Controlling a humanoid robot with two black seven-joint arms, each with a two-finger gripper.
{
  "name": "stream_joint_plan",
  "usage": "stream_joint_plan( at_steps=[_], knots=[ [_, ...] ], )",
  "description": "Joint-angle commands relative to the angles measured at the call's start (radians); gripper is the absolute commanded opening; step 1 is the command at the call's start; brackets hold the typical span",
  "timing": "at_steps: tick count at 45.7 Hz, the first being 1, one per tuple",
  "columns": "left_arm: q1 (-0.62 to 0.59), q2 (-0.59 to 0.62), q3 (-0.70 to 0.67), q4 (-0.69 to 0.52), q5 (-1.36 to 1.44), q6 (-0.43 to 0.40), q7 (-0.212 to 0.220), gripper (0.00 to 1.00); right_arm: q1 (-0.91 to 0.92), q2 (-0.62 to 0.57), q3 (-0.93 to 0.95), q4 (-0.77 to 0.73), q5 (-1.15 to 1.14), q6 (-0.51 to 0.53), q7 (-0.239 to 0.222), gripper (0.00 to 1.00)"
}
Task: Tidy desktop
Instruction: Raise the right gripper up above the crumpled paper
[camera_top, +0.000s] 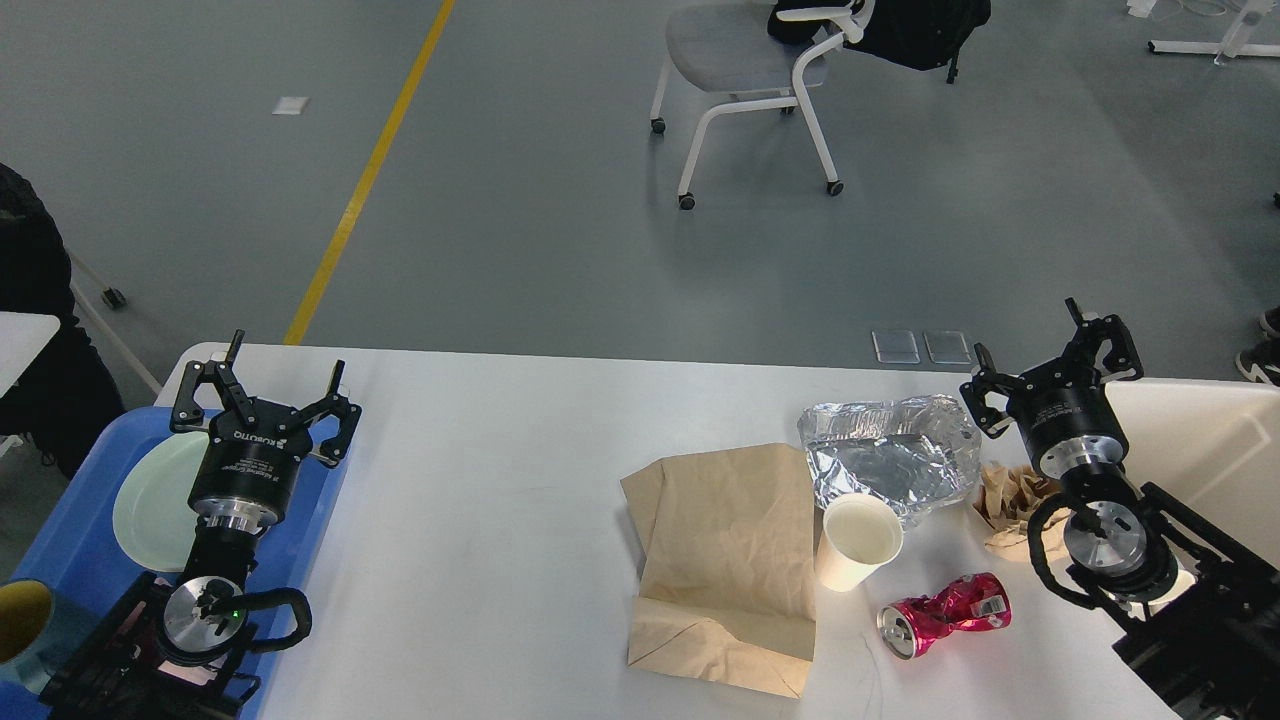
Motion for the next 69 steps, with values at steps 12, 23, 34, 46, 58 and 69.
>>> stream_joint_plan(
  at_steps=[12,23,34,46,58,69],
  knots=[
    [0.000,0.000,0.000,0.000,0.001,0.000,0.000,0.96,0.054,0.027,-0.007,0.000,-0.035,0.003,0.003,1.00],
    [0.000,0.000,0.000,0.000,0.001,0.000,0.000,0.96,0.060,0.024,-0.007,-0.003,-0.035,0.011,0.000,1.00],
    [0.000,0.000,0.000,0.000,0.000,0.000,0.000,0.96,0.067,0.030,-0.006,-0.002,-0.035,0.012,0.000,1.00],
    [-0.002,0.000,0.000,0.000,0.001,-0.002,0.001,0.96,0.100,0.021,-0.007,-0.012,-0.035,0.009,0.002,1.00],
    [0.000,0.000,0.000,0.000,0.001,-0.003,0.001,0.96,0.093,0.027,-0.016,-0.012,-0.033,0.008,0.002,1.00],
    [-0.002,0.000,0.000,0.000,0.001,-0.003,0.001,0.96,0.106,0.004,-0.067,-0.009,-0.035,0.011,0.003,1.00]
  ],
)
